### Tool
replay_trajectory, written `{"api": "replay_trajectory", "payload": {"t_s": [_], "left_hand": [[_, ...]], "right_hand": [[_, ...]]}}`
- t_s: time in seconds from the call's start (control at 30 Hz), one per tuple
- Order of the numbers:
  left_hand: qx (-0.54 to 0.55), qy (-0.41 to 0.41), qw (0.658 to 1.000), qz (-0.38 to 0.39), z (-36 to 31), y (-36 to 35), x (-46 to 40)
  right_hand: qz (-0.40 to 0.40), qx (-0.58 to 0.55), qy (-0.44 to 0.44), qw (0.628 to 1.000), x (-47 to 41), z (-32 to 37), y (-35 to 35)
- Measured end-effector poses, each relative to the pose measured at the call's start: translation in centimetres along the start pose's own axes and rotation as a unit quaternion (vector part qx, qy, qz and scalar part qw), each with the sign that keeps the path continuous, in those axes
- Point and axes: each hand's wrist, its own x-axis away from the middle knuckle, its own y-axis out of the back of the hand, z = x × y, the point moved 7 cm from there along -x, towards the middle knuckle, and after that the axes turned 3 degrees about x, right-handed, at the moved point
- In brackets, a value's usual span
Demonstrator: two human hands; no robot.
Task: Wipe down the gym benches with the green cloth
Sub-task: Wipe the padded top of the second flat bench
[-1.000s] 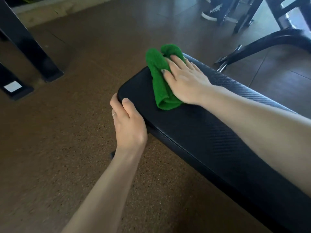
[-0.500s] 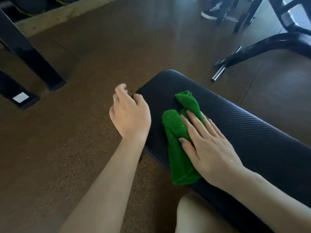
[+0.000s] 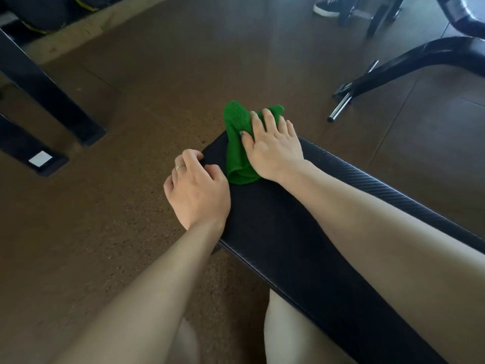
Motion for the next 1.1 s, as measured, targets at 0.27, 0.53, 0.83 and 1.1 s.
{"api": "replay_trajectory", "payload": {"t_s": [0.27, 0.53, 0.83, 1.1], "left_hand": [[-0.018, 0.012, 1.000, 0.008, -0.1, -0.1, -0.2], [-0.003, 0.019, 1.000, -0.011, -0.1, 0.0, 0.1], [-0.001, 0.009, 1.000, -0.009, -0.4, 0.2, 0.3], [0.000, 0.025, 1.000, 0.006, -0.9, 0.5, 0.4]], "right_hand": [[-0.013, -0.005, 0.026, 1.000, 12.5, 0.0, -1.1], [-0.021, 0.001, 0.041, 0.999, 6.1, -0.1, -0.3], [-0.034, -0.044, -0.059, 0.997, 2.4, -6.4, 1.4], [-0.042, -0.007, -0.188, 0.981, 13.6, -14.7, 2.0]]}}
